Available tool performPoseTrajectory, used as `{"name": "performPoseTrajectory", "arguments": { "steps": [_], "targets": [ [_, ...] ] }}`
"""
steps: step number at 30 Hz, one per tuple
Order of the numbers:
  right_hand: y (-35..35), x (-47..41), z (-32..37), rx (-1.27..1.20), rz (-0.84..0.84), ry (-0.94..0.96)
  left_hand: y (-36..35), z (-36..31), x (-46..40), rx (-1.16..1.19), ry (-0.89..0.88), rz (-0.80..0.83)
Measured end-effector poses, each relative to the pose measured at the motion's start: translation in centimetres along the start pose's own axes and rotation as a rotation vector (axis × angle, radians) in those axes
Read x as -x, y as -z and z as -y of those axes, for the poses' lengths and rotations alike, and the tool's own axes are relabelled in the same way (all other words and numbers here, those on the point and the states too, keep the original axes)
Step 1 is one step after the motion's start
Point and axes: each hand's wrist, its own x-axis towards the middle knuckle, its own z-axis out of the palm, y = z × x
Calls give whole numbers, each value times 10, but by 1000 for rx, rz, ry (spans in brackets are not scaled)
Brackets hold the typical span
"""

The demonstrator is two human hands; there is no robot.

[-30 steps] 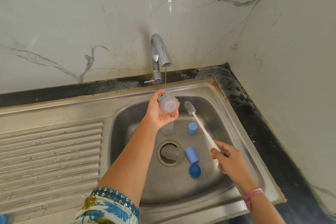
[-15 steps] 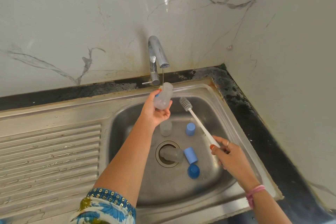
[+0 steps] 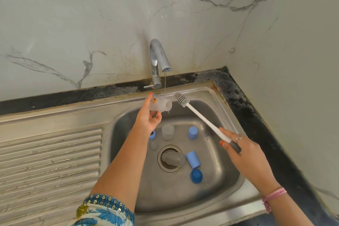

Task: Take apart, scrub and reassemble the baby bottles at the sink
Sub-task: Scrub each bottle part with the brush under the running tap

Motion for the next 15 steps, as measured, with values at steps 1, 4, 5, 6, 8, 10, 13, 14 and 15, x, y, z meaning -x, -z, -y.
{"name": "performPoseTrajectory", "arguments": {
  "steps": [1,4,5,6,8,10,13,14,15],
  "targets": [
    [1,0,1,8,-2,16,0,-1,-1,18,-3,-10],
    [-1,-1,8,107,30,68,1,-1,-2,31,-4,-12],
    [-2,-2,11,142,34,82,2,-1,-3,33,1,-10],
    [-2,-3,13,181,34,96,2,-2,-4,36,5,-8],
    [-2,-6,18,249,21,131,4,-3,-6,30,-7,-14],
    [-1,-7,20,289,22,151,3,-4,-8,19,-25,-36],
    [-2,-6,18,324,26,182,3,-6,-10,10,-52,-48],
    [-3,-5,17,330,25,199,2,-7,-10,-18,-56,-47],
    [-4,-6,16,359,25,215,2,-7,-10,-72,-60,-42]
  ]
}}
